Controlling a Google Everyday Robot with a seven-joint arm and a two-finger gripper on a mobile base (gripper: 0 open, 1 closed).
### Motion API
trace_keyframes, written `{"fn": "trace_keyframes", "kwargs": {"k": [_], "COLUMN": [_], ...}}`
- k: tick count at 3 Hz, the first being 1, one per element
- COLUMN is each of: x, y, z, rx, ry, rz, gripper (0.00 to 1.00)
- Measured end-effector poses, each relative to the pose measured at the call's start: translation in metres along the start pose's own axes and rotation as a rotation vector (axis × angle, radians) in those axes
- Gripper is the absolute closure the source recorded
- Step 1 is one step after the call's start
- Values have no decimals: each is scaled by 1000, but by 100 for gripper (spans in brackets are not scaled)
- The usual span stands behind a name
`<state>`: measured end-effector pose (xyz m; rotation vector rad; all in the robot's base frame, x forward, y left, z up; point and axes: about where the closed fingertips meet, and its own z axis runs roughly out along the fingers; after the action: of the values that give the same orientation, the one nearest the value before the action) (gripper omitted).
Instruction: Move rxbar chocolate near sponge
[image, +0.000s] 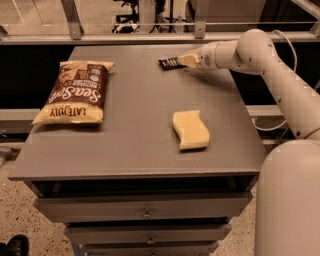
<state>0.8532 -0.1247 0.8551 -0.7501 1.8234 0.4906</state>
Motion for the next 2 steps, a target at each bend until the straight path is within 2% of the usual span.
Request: {"fn": "trace_keyframes", "kwargs": {"k": [1, 2], "x": [-2, -3], "y": [7, 18], "z": [-10, -27], "rx": [-14, -28], "ry": [-7, -7], "rz": [-5, -9], "gripper": [93, 100]}}
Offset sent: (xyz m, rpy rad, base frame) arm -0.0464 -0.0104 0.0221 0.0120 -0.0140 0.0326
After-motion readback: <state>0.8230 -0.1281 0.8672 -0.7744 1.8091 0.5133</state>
